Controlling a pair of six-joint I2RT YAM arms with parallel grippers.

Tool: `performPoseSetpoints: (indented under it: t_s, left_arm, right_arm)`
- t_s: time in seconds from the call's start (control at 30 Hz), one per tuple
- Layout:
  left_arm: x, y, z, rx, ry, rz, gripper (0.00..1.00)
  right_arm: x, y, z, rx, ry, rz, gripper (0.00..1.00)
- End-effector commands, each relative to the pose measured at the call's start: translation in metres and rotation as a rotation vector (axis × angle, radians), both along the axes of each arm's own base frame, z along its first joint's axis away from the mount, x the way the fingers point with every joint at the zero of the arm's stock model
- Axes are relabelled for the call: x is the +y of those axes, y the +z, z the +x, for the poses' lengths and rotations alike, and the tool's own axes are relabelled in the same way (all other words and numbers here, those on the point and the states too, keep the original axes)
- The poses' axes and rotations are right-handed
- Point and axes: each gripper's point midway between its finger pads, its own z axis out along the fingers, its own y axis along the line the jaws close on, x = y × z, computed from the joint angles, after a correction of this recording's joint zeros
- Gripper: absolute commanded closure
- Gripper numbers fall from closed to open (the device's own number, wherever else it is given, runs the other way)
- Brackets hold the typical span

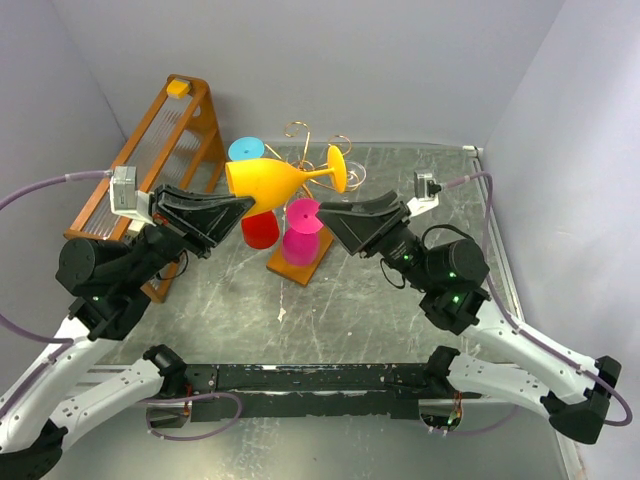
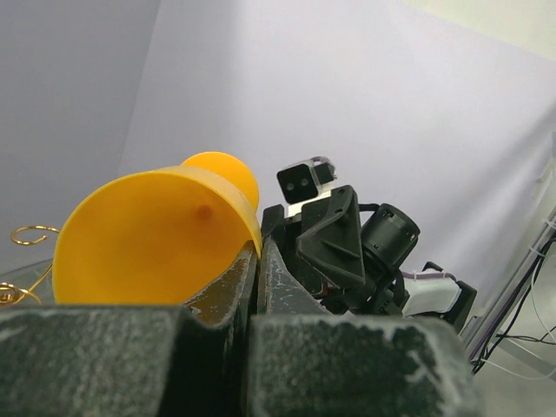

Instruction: Place the wine glass upside down on the wine glass rack

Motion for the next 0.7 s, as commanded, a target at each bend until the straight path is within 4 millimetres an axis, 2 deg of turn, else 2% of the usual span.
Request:
performPoseSetpoints:
  t_s: [0.0,0.33,0.57,0.67]
  left_arm:
    - [0.001,0.016,-0.009,-0.061,-0.031,-0.055,0.93]
    - [-0.015,0.012,-0.004,-0.059,-0.100,-0.060,0.93]
    - [-0.038,0.005,0.000,-0.044,-0.205,-0.048,0.93]
    - [-0.046,0.006,0.002,-0.051,-0.252,-0.059,0.93]
  right_arm:
    - [-0.013,0.030,0.000,0.064,0.023,0.179,0.49]
    - [-0.015,0.019,0.013,0.167,0.000,0.233,0.49]
    - [-0.031,0.013,0.020,0.207,-0.072,0.259,0.48]
    - [-0.041,0.005,0.031,0.283,-0.146,0.264,0.47]
